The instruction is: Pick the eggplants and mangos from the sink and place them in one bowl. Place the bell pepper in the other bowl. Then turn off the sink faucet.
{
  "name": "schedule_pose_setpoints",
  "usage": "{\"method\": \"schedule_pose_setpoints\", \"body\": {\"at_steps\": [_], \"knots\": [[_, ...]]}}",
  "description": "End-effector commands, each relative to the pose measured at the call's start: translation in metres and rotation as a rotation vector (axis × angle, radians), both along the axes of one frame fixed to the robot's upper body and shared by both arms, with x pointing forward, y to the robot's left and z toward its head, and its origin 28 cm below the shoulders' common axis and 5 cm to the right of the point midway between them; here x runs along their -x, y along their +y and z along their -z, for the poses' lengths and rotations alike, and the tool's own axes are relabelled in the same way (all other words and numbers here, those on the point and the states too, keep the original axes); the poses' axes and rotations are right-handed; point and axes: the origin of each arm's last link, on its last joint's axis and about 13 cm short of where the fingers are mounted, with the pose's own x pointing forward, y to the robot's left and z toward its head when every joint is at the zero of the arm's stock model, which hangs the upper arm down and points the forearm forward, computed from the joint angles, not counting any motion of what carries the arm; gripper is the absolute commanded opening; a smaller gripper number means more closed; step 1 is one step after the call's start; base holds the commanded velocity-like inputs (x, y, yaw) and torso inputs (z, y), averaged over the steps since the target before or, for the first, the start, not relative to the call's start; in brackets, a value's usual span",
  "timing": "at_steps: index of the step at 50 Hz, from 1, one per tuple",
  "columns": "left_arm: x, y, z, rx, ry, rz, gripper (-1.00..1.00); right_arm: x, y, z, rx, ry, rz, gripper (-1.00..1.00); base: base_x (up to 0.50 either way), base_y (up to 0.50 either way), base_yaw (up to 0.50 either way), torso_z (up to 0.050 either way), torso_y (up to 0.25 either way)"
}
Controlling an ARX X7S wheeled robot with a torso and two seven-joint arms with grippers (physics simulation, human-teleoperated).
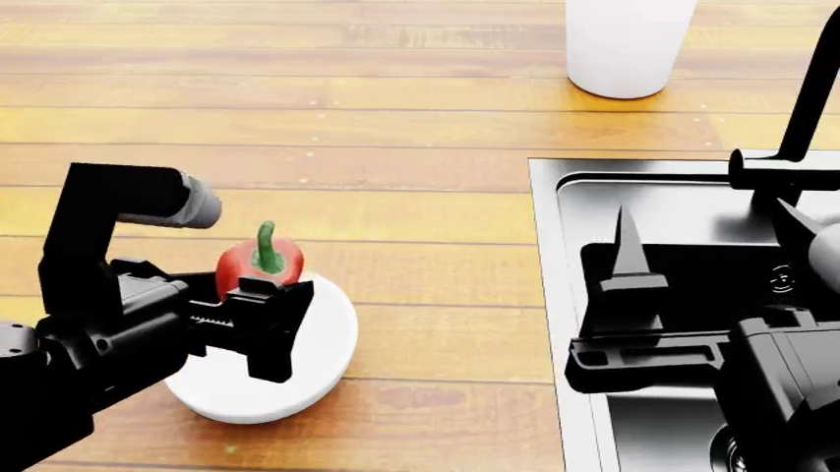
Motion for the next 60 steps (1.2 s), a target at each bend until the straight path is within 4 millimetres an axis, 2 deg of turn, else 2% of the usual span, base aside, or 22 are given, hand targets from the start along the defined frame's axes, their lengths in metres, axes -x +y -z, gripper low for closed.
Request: {"method": "schedule_pose_setpoints", "body": {"at_steps": [1,9,10,23,35,37,47,55,60], "knots": [[0.000,-0.001,0.005,0.014,0.034,-0.013,-1.00,0.000,0.000,0.001,-0.004,0.011,-0.001,1.00,0.00,0.00,0.00,0.000,0.000],[0.000,-0.001,0.003,0.015,0.029,-0.016,-1.00,0.000,0.000,0.003,-0.006,0.013,0.000,1.00,0.00,0.00,0.00,0.000,0.000],[-0.001,0.000,0.002,0.016,0.028,-0.016,1.00,0.000,0.000,0.003,-0.006,0.013,-0.001,1.00,0.00,0.00,0.00,0.000,0.000],[0.001,0.001,-0.005,0.023,0.001,-0.035,1.00,-0.001,0.000,0.005,-0.012,0.008,-0.002,1.00,0.00,0.00,0.00,0.000,0.000],[0.010,0.006,-0.027,0.048,-0.075,-0.056,1.00,-0.002,0.000,0.003,-0.011,0.001,-0.002,1.00,0.00,0.00,0.00,0.000,0.000],[0.013,0.009,-0.030,0.023,-0.134,-0.082,1.00,-0.003,0.000,0.004,-0.010,0.000,-0.004,1.00,0.00,0.00,0.00,0.000,0.000],[0.026,0.032,-0.029,-0.019,-0.282,-0.222,1.00,-0.004,0.002,0.004,0.037,-0.002,-0.013,1.00,0.00,0.00,0.00,0.000,0.000],[0.031,0.045,-0.024,-0.122,-0.422,-0.305,1.00,-0.006,0.003,0.004,0.019,-0.019,-0.009,1.00,0.00,0.00,0.00,0.000,0.000],[0.033,0.048,-0.019,-0.141,-0.423,-0.315,1.00,-0.006,0.003,0.005,0.014,-0.018,-0.003,1.00,0.00,0.00,0.00,0.000,0.000]]}}
